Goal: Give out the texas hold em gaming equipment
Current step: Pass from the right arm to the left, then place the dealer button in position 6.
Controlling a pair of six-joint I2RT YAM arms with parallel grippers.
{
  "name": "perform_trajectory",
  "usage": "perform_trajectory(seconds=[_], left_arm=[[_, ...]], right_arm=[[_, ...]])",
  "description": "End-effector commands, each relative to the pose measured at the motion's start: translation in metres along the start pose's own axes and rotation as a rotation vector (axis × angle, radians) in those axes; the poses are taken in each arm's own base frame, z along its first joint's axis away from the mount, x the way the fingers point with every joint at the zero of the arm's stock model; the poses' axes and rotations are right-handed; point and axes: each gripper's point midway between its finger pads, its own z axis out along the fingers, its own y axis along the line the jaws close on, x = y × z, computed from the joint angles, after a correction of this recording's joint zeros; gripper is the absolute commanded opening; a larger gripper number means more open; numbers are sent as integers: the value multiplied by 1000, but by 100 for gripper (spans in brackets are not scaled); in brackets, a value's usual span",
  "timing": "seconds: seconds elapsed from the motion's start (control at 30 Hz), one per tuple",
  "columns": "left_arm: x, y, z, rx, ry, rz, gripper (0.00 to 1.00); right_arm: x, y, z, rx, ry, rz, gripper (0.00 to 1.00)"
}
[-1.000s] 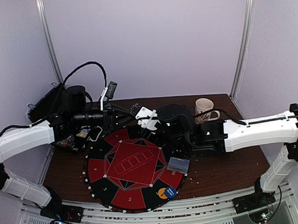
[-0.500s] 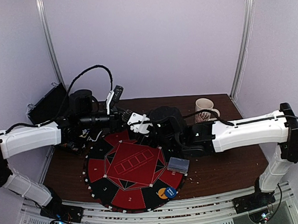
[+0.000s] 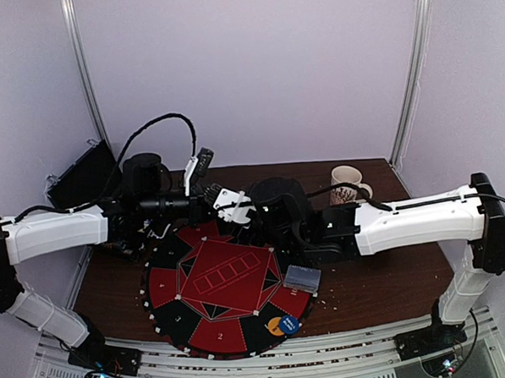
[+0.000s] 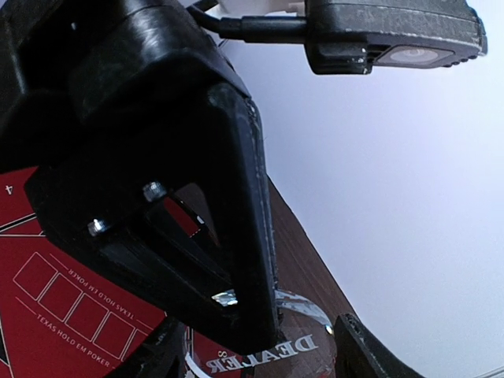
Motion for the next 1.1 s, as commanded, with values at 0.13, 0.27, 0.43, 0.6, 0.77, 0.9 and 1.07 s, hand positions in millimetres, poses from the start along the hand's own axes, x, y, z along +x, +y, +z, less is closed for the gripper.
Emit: perform_trajectory(seconds=[0.13, 0.27, 0.43, 0.6, 0.77, 0.9, 1.07], left_arm=[[-18, 69, -17, -216, -57, -173, 0], [11, 154, -44, -428, -58, -364, 0], [40, 217, -54, -564, -26, -478, 0], [61, 254, -46, -628, 34, -515, 0], [94, 271, -45, -641, 46, -630, 0], [110, 273, -39, -613, 50, -691, 0], [125, 281, -46, -634, 43, -733, 0]], right_arm=[[-5, -48, -20, 99, -20, 77, 95], [2, -72, -24, 47, -17, 233, 100], [16, -83, -23, -34, -12, 399, 100], [27, -80, -22, -44, 16, 422, 100], [30, -71, -22, -80, 24, 421, 100], [30, -68, -20, -91, 29, 414, 100], [28, -64, -17, -110, 33, 412, 100]])
